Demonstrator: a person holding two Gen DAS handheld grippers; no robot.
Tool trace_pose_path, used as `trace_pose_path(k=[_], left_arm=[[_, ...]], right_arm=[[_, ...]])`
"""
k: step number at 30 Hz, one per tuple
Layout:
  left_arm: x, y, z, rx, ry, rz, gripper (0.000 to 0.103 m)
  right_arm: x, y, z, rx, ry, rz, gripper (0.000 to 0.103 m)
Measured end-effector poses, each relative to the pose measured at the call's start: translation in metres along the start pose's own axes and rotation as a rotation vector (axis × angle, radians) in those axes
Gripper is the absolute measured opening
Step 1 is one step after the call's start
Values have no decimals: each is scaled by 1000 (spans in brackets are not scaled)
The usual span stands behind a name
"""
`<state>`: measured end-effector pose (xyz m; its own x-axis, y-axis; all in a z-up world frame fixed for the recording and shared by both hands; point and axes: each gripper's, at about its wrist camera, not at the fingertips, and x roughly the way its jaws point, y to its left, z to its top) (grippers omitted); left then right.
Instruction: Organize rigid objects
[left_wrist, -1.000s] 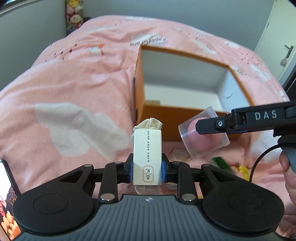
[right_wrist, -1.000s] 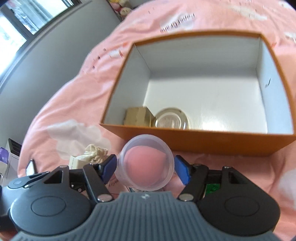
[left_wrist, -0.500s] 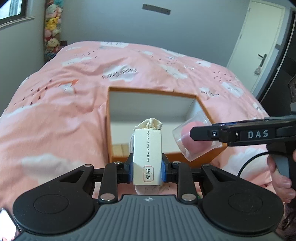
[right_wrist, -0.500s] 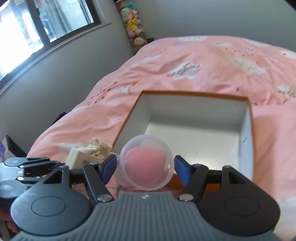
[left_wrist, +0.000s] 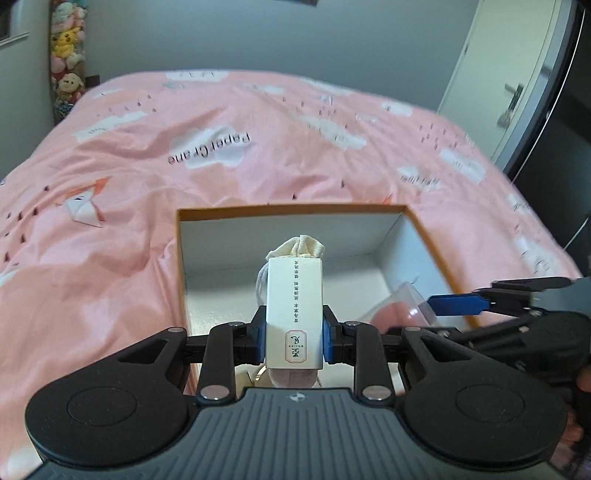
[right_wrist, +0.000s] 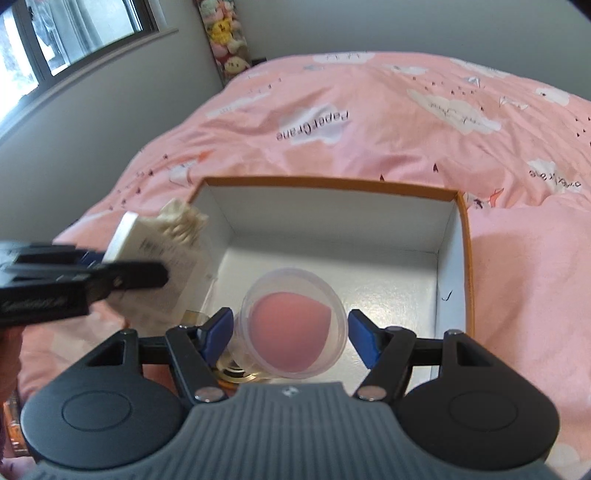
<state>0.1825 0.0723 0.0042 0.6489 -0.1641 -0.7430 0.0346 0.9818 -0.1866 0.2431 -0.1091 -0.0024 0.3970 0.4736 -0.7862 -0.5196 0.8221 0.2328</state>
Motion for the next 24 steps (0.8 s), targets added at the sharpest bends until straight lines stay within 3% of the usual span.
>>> trace_pose_path(k=[6,13,19,24], left_arm=[[60,9,6,-1,119,105,31],[100,-12,8,201,189,256,31],[130,-31,2,373,256,464,31],[145,-41,-8,449,291,543,31]], right_arm=[[30,-10,8,22,45,1,68],[49,-17,15,27,68,5,68],[59,-24,19,15,82,-9,68],[63,-32,20,26,86,-18,68]])
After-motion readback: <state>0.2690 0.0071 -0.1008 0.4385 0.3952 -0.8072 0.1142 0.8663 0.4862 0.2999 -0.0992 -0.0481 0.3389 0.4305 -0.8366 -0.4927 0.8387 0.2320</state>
